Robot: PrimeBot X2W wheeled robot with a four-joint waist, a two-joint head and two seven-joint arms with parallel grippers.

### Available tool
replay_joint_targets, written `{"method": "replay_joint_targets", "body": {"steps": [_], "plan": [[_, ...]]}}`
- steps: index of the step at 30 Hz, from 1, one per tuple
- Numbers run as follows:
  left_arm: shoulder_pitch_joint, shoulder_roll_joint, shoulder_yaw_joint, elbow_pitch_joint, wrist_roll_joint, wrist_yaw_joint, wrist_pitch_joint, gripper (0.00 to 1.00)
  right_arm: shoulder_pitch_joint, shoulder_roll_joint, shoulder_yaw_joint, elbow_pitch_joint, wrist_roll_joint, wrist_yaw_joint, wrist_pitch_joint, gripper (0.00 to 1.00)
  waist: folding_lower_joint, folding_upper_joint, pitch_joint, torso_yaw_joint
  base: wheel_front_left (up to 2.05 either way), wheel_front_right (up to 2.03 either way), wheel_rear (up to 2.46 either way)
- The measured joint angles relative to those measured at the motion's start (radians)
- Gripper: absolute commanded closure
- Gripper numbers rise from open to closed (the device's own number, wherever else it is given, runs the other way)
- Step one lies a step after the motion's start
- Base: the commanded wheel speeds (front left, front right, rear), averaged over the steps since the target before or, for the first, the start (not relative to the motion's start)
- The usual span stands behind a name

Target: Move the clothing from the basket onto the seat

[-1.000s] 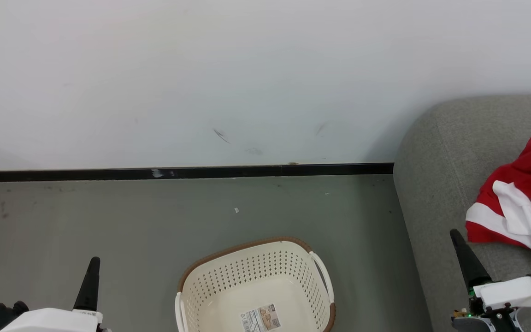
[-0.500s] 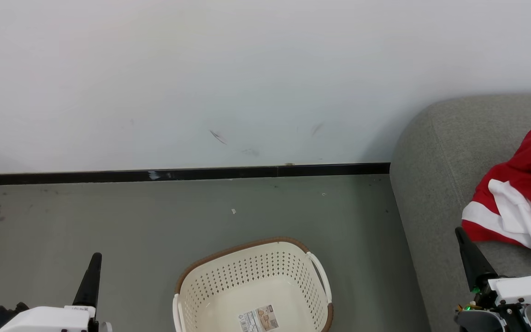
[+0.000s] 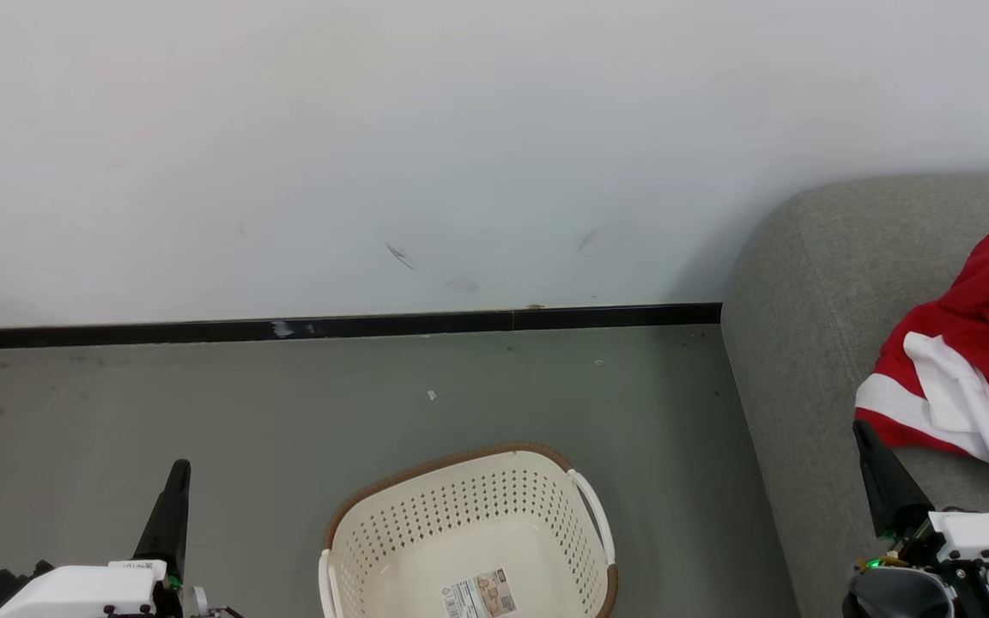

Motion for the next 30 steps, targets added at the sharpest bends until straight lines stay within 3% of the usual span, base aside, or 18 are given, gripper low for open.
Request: {"method": "replay_joint_targets", "body": {"steps": [30], "plan": [[0.0,0.0,0.002,0.005,0.0,-0.004,0.0,1.0,-0.001,0.0,0.0,0.004,0.003,0.0,0.0,1.0,-0.0002,0.0,0.0,0.0,0.0,0.0,0.0]]}}
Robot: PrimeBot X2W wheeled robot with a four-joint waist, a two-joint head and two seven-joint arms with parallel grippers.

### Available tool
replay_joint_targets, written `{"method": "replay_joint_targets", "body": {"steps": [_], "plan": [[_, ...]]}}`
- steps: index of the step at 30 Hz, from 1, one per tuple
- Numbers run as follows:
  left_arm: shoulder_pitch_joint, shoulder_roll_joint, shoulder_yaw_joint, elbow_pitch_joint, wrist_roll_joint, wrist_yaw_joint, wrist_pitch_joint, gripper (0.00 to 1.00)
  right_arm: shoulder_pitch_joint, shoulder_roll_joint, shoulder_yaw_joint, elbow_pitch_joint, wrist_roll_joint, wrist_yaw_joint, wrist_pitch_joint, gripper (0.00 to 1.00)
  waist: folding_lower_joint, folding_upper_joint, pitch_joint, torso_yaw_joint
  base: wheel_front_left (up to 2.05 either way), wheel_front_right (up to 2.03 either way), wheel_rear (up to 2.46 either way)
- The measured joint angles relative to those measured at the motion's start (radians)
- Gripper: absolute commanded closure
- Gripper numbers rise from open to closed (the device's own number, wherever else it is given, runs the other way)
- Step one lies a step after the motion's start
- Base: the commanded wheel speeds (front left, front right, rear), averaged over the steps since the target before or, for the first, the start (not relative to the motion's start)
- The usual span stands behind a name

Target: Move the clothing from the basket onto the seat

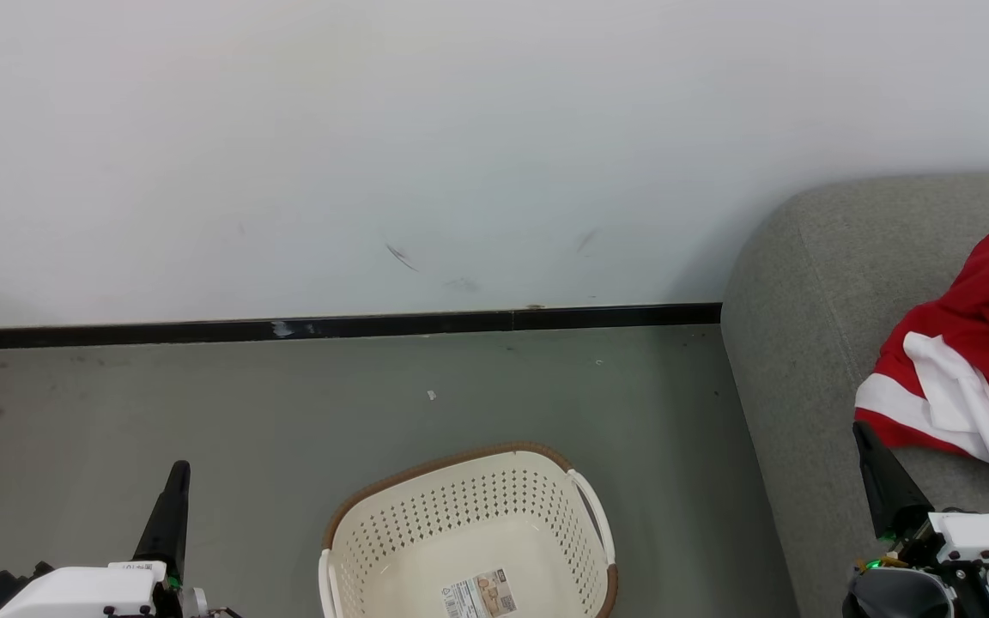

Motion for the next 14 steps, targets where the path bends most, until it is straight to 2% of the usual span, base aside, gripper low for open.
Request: {"method": "replay_joint_targets", "body": {"steps": [14], "plan": [[0.0,0.0,0.0,0.003,0.0,0.0,0.0,1.0,0.0,0.0,0.0,0.0,0.0,0.0,0.0,1.0,0.0,0.0,0.0,0.0,0.0,0.0,0.0]]}}
